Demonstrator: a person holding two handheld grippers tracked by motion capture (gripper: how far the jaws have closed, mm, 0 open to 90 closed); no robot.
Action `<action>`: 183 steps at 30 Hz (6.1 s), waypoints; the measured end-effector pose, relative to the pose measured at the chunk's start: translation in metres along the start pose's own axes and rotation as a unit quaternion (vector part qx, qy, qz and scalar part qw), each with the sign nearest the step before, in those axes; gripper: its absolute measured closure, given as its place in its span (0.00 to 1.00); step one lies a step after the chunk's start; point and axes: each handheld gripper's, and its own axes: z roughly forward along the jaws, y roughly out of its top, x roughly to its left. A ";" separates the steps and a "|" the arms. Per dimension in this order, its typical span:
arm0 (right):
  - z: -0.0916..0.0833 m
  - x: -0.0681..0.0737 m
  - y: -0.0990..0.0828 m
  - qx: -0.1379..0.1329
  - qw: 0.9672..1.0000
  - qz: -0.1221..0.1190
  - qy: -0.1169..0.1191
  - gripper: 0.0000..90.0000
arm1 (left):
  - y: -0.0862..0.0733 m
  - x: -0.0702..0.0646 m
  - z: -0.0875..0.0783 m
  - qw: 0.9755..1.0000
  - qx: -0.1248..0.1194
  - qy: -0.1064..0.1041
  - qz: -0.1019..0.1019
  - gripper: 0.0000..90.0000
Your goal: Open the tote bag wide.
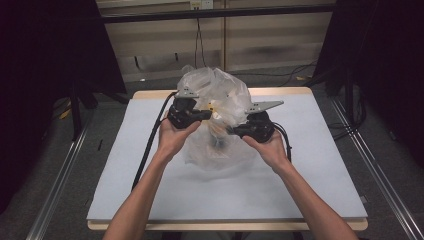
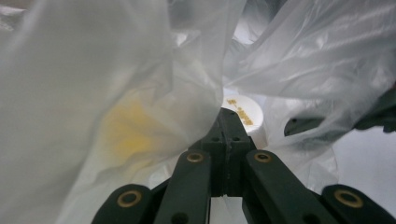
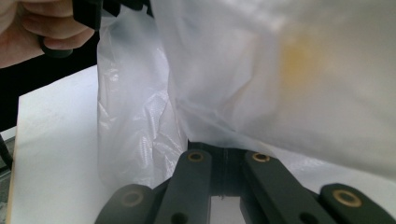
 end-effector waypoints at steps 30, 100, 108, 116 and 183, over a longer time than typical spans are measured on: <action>0.013 -0.048 -0.069 0.025 0.991 0.128 -0.022 1.00 | -0.099 0.003 0.044 0.996 0.065 -0.037 -0.052 1.00; 0.035 -0.089 -0.038 0.328 0.937 -0.105 -0.068 1.00 | -0.078 0.026 0.056 0.965 0.255 -0.028 0.060 1.00; 0.018 -0.098 -0.049 0.371 0.922 -0.103 -0.044 1.00 | -0.087 0.016 0.048 0.952 0.287 -0.064 0.081 1.00; 0.005 -0.094 -0.051 0.400 0.908 -0.119 -0.035 1.00 | -0.088 0.004 0.045 0.943 0.308 -0.086 0.096 1.00; 0.049 -0.123 -0.013 0.322 0.947 -0.014 0.019 1.00 | -0.067 0.061 0.067 0.945 0.310 -0.068 0.082 1.00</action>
